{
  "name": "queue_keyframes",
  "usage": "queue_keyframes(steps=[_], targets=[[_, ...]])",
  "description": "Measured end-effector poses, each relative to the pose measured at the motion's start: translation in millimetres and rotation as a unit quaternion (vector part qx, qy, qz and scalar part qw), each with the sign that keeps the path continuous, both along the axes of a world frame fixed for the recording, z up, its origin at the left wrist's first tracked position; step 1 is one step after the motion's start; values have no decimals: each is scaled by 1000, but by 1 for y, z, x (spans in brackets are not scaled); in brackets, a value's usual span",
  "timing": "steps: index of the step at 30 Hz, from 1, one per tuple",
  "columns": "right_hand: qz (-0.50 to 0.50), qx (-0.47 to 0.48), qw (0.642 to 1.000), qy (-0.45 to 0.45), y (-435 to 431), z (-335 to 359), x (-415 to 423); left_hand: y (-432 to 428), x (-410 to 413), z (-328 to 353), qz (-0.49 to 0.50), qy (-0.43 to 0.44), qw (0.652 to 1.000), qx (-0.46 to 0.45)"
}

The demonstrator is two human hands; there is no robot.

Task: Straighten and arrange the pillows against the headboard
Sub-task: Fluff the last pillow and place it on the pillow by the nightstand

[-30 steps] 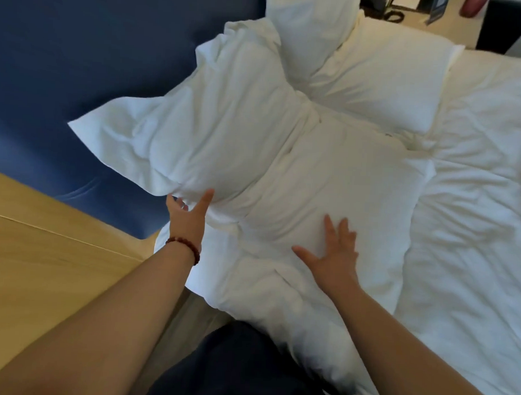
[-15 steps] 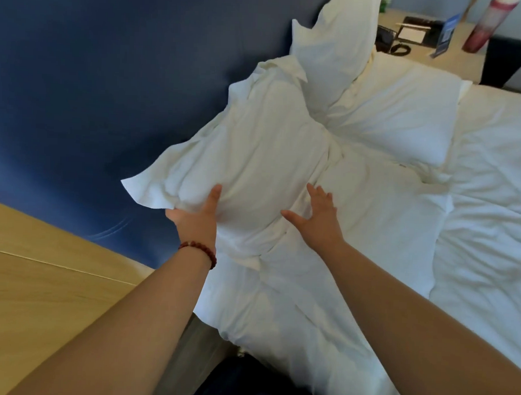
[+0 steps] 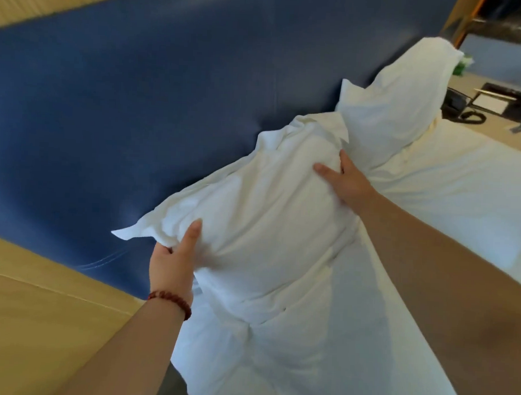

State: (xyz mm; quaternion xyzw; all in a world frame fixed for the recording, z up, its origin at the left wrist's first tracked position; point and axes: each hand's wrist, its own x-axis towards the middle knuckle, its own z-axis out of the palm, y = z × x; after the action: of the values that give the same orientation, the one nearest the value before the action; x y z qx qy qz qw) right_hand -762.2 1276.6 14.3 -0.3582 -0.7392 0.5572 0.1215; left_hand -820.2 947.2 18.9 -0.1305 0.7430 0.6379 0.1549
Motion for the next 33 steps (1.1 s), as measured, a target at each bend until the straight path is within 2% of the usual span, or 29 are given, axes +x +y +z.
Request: queue_keyframes(steps=[3, 9, 13, 21, 24, 28, 30, 33], targets=[[-2, -40, 999, -5, 8, 3, -19, 5, -4, -1, -22, -5, 1000, 10], [-48, -55, 995, 69, -10, -6, -17, 22, 2, 8, -43, -20, 999, -6], [-57, 3, 993, 100, -25, 18, -22, 25, 9, 34, -34, 34, 998, -40], [-127, 32, 971, 202, -36, 58, -30, 17, 8, 70, 73, 160, 984, 18], [-143, 53, 966, 209, -36, 42, -29, 17, 9, 65, 89, 136, 987, 3], [-121, 46, 984, 120, -37, 19, -25, 13, 12, 46, 92, 63, 994, -5], [-137, 76, 983, 98, -41, 19, -22, 2, 16, 42, 116, 60, 991, -8], [-171, 181, 950, 188, -68, 26, -13, -30, 18, 45, 155, 110, 981, -25]])
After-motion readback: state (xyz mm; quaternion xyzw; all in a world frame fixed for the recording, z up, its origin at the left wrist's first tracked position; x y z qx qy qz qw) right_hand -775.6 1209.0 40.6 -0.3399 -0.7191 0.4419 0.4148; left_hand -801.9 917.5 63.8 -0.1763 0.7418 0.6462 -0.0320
